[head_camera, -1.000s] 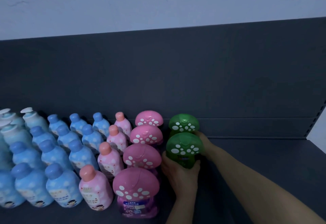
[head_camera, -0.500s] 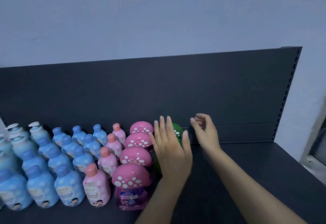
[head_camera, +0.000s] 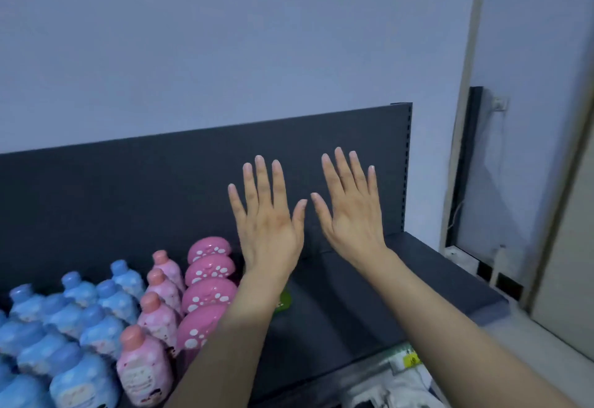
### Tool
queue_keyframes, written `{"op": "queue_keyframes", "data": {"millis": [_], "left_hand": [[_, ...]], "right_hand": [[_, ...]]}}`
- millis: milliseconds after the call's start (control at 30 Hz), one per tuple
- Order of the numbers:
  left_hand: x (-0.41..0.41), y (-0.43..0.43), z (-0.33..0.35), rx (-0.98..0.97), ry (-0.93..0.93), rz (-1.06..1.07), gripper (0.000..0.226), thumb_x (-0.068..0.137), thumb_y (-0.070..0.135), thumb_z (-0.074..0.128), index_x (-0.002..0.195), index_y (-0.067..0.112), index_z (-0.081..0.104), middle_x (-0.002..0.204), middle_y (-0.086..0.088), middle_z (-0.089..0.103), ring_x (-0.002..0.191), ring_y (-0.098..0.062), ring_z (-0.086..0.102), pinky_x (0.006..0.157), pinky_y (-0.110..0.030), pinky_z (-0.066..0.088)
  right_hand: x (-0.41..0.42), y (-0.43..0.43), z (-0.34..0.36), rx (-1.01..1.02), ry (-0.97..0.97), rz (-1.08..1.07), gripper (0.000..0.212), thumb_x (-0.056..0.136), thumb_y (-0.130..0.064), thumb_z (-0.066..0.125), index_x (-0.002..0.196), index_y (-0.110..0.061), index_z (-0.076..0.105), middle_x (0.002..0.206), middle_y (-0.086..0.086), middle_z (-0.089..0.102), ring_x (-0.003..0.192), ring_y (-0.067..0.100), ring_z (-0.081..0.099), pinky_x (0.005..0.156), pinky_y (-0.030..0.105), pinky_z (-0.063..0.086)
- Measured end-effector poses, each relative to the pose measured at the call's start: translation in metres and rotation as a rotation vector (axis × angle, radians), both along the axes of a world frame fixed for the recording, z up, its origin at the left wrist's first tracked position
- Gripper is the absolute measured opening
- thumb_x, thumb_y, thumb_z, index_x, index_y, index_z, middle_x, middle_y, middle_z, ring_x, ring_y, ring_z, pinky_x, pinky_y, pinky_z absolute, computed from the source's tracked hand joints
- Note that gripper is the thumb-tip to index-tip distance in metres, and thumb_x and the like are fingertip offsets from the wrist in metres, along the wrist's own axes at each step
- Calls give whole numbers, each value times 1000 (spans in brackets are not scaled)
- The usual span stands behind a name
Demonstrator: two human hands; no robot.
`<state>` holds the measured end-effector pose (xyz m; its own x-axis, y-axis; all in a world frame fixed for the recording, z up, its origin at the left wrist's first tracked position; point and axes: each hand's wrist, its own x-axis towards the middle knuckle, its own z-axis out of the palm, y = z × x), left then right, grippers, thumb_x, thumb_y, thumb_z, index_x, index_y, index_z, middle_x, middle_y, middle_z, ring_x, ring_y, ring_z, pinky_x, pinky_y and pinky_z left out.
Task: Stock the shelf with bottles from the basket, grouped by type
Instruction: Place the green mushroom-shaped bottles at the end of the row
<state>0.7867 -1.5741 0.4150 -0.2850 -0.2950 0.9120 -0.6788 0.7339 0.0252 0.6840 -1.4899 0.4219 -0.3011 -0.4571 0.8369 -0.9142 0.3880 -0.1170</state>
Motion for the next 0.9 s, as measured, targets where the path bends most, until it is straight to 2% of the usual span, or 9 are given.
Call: {"op": "queue_keyframes", "data": {"millis": [333, 500, 667, 767, 900], "left_hand": [[-70, 111, -40, 25, -91, -357, 66, 95, 44, 29, 147, 5, 15, 154, -19, 18, 142, -31, 7, 114, -47, -3], [-114, 172, -77, 20, -161, -496, 68, 94, 45, 34, 147, 5, 17, 153, -20, 21, 141, -33, 13, 113, -47, -1], [-149, 234, -135, 70, -286, -606, 68, 95, 45, 34, 147, 4, 15, 153, -20, 20, 142, -34, 16, 114, -47, -2], [-174, 266, -180, 132, -351, -635, 68, 96, 45, 34, 147, 5, 16, 154, -18, 19, 142, -31, 10, 115, -45, -4], [-205, 309, -247, 235, -454, -659, 67, 93, 42, 42, 144, 4, 26, 151, -20, 26, 141, -32, 14, 115, -48, 5]], "right_hand": [[-45, 144, -45, 21, -73, -347, 59, 95, -44, 26, 147, -16, 23, 154, 8, 24, 144, 26, 17, 115, 41, 0], [-70, 215, -85, 45, -126, -477, 59, 94, -43, 29, 145, -14, 29, 152, 10, 29, 142, 28, 22, 114, 47, 10], [-97, 281, -146, 122, -276, -519, 60, 93, -44, 29, 146, -15, 27, 154, 9, 25, 144, 26, 18, 115, 42, 5], [-119, 318, -190, 217, -350, -531, 61, 94, -44, 27, 147, -15, 24, 155, 8, 22, 144, 25, 15, 115, 42, 4], [-149, 363, -258, 343, -489, -510, 62, 94, -46, 22, 147, -14, 24, 154, 10, 24, 143, 27, 19, 115, 46, 11]]}}
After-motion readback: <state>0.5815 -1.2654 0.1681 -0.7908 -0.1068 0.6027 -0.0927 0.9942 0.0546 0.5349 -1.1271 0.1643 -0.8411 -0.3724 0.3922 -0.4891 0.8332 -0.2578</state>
